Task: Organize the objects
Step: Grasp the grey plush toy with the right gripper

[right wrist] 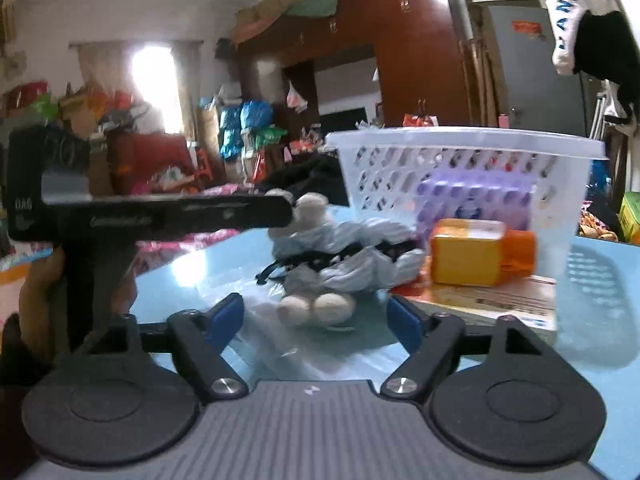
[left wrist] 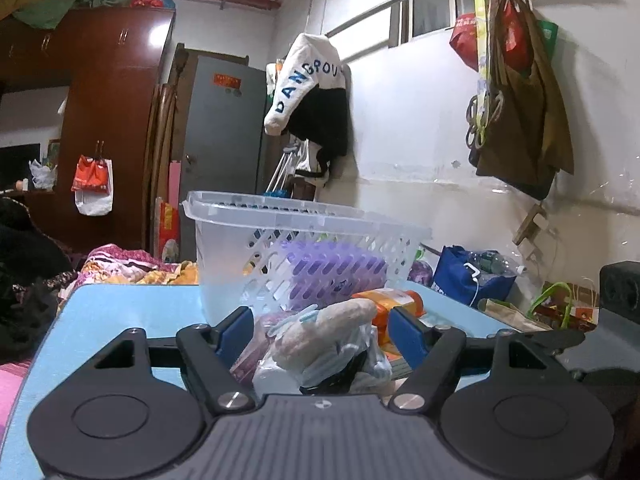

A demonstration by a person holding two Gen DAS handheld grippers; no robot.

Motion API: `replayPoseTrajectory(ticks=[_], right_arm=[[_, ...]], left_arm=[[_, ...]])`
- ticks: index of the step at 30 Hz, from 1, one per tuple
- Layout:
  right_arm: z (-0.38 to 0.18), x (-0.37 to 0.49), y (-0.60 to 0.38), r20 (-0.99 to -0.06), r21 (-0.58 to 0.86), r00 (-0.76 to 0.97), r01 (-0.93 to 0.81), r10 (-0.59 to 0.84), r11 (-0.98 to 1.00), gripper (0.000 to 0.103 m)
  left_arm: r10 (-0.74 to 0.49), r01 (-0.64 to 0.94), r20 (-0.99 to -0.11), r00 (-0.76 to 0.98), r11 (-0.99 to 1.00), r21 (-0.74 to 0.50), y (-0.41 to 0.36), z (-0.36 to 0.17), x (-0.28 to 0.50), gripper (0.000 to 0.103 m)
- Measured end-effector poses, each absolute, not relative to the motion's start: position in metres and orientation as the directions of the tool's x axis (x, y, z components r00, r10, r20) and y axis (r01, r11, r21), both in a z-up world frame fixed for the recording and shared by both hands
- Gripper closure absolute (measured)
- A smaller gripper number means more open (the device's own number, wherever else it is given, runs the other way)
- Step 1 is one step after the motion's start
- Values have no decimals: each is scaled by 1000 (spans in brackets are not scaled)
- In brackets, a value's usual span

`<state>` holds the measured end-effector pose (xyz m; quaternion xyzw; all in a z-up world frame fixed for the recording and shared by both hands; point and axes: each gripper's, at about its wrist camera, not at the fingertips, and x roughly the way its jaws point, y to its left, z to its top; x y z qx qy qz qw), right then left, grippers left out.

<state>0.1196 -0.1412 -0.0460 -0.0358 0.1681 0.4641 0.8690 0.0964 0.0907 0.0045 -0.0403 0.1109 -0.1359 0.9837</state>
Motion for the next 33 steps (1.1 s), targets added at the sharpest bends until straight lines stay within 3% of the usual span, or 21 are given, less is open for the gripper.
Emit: replayPoseTrajectory(ticks=[5, 9, 13, 16, 23, 25, 33], right_arm=[[-49, 117, -135, -333, 75, 530, -809, 780, 583, 42], [-52, 116, -135, -320, 58, 560, -793, 764, 606, 61], [-52, 113, -138, -313, 39, 570, -791, 760, 610, 69], [-50, 108, -140, -294, 12, 585, -788, 755, 615, 70], [-45, 108, -148, -272, -12, 592, -790, 758, 613, 72], [-44, 107, -150, -265, -24, 593, -793, 761, 609, 72], [-28, 91, -162, -189, -106, 604, -796, 774, 595, 72]], left_arm=[[-287, 267, -211, 934, 957, -118, 90, 4, 99, 39], [-263, 248, -211, 941, 964, -93, 87, 4, 99, 57], [-247, 239, -203, 948, 969, -64, 84, 3, 95, 70], [-259, 252, -197, 946, 966, -61, 85, 5, 91, 77], [-270, 267, -198, 942, 963, -41, 84, 4, 81, 80], [-264, 261, -196, 945, 965, -38, 84, 3, 78, 86], [-275, 274, -152, 949, 961, -32, 81, 2, 54, 87]])
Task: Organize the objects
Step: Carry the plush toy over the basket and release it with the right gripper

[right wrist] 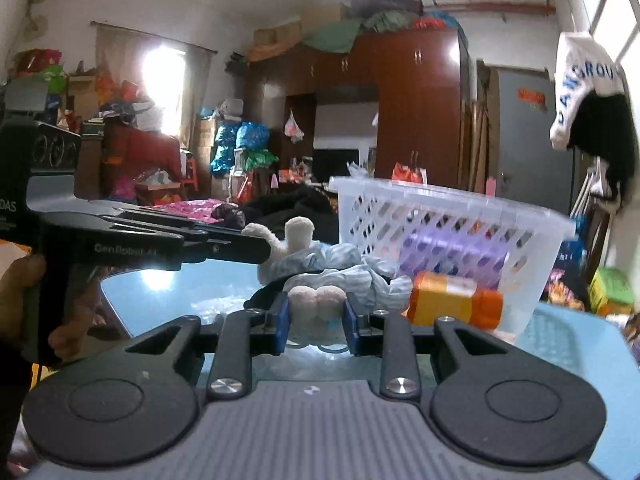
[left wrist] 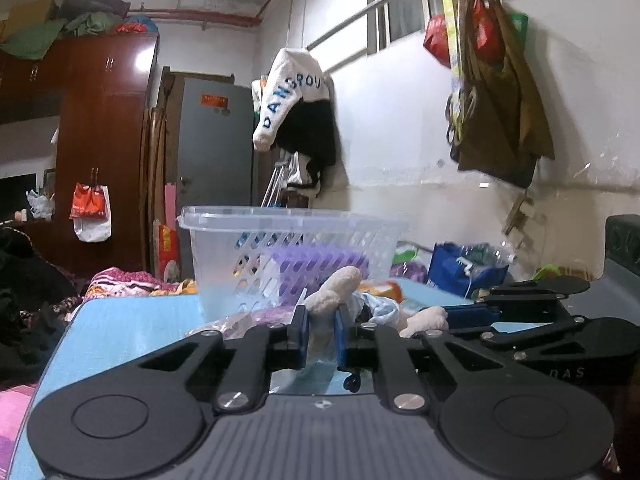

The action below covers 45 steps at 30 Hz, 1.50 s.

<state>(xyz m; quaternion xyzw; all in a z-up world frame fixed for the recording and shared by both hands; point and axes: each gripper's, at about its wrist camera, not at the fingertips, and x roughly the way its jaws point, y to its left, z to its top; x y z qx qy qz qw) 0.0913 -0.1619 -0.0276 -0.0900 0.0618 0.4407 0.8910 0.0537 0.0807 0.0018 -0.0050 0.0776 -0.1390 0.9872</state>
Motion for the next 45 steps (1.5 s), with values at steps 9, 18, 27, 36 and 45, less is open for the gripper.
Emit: replayPoseTrajectory(ticks=[9, 18, 27, 36, 45], right_arm=[[-9, 95, -173, -154, -144, 618, -786, 771, 601, 72], [21, 109, -183, -115, -164, 619, -783, 777, 599, 73], [55, 133, -169, -113, -251, 638, -760, 761, 600, 72], [62, 188, -129, -182, -285, 677, -730, 713, 621, 72], [41, 223, -83, -267, -330, 685, -726, 678, 603, 72]], left_arm=[[-294, 292, -100, 951, 956, -29, 68, 17, 51, 87], [-304, 304, -42, 952, 953, -10, 52, 46, 61, 87], [-288, 288, -27, 957, 957, 14, 46, 94, 101, 87], [-246, 248, -100, 964, 969, 8, 59, 114, 178, 87], [-134, 132, -171, 976, 991, -23, 83, 110, 222, 87]])
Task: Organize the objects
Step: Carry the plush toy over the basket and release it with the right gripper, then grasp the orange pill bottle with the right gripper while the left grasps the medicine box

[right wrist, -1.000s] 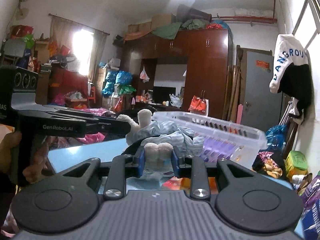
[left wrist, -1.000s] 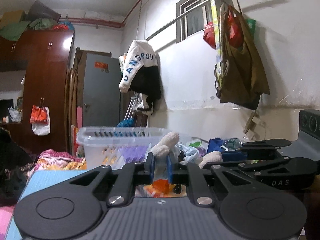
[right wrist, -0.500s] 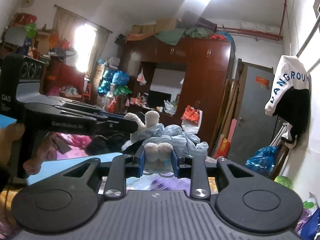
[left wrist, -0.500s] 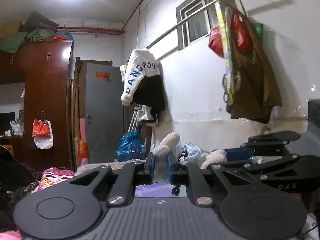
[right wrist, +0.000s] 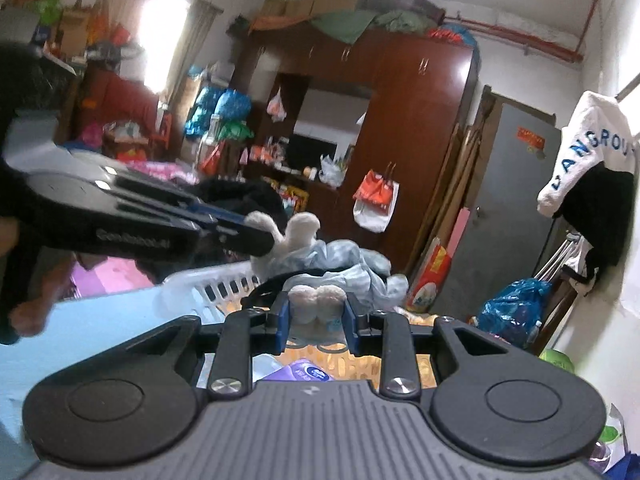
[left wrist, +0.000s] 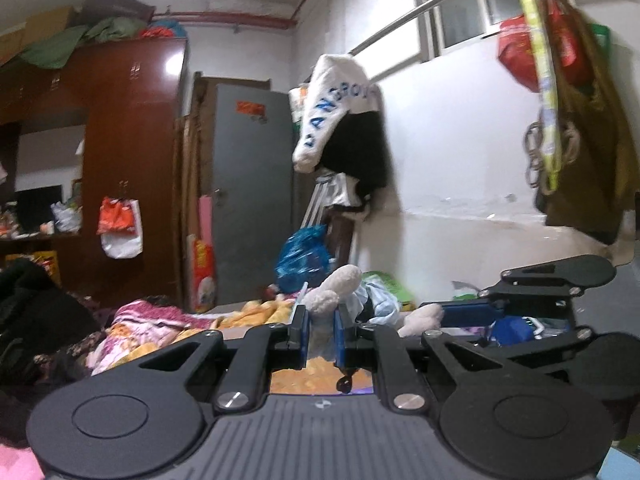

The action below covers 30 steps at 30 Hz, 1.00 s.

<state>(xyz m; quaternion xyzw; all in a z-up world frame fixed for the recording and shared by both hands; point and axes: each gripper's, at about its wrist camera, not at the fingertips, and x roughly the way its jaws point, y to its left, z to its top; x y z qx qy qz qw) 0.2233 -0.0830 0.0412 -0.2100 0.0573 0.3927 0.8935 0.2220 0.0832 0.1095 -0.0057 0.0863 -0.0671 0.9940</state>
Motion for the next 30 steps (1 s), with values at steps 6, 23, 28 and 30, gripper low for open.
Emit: replayPoseTrajectory(ticks=[6, 23, 28, 30], right_arm=[[28, 231, -74, -317, -309, 680, -733, 662, 606, 72], [2, 124, -222, -184, -112, 778, -624, 601, 773, 0], [-25, 129, -239, -278, -2, 769, -600, 576, 800, 0], [-26, 135, -237, -293, 21, 761, -600, 579, 800, 0]], left_arm=[[-81, 83, -235, 969, 997, -4, 90, 95, 237, 87], [-51, 57, -116, 992, 997, 51, 70, 67, 95, 18], [-66, 60, -183, 981, 997, -40, 93, 31, 77, 18], [-68, 55, -230, 971, 997, -62, 108, 25, 87, 18]])
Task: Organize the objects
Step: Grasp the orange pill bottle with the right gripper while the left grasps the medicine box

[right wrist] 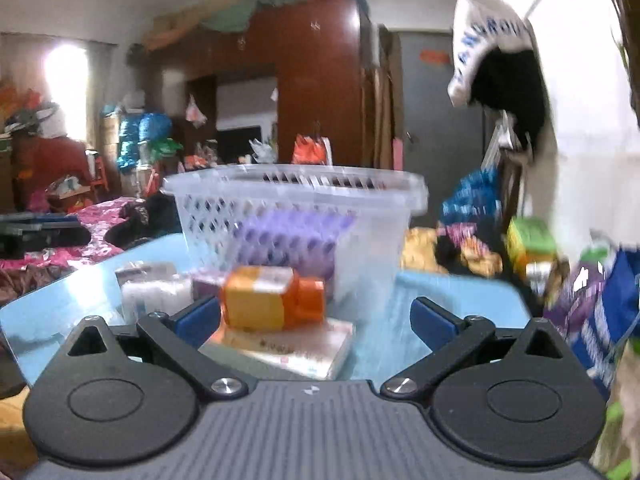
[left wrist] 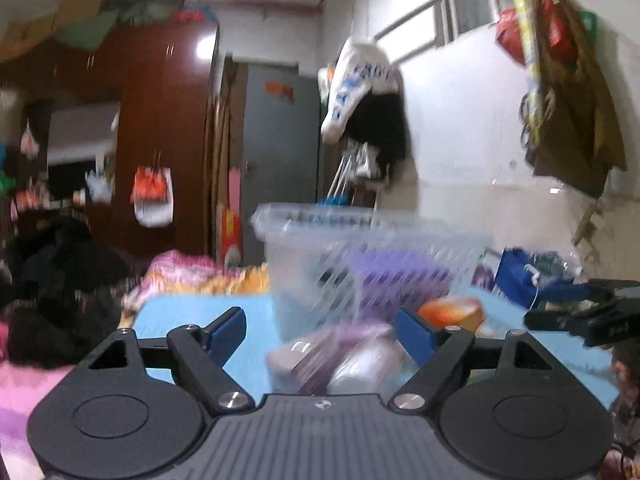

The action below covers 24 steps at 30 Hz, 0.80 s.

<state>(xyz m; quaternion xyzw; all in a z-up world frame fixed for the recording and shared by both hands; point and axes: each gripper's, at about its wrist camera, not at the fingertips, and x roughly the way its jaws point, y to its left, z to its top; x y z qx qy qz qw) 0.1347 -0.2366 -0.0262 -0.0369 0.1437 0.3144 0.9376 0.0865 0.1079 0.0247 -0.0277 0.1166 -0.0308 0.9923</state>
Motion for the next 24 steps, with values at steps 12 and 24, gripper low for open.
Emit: replayPoseTrajectory(ticks=[12, 24], right_arm=[[-30, 153, -196, -346, 52, 746, -591, 569, 805, 0], [-31, 173, -177, -399, 15, 753, -565, 523, 825, 0]], left_arm=[[-67, 28, -285, 956, 990, -138, 135, 9, 102, 18], [-98, 44, -348, 932, 986, -161, 135, 0, 115, 19]])
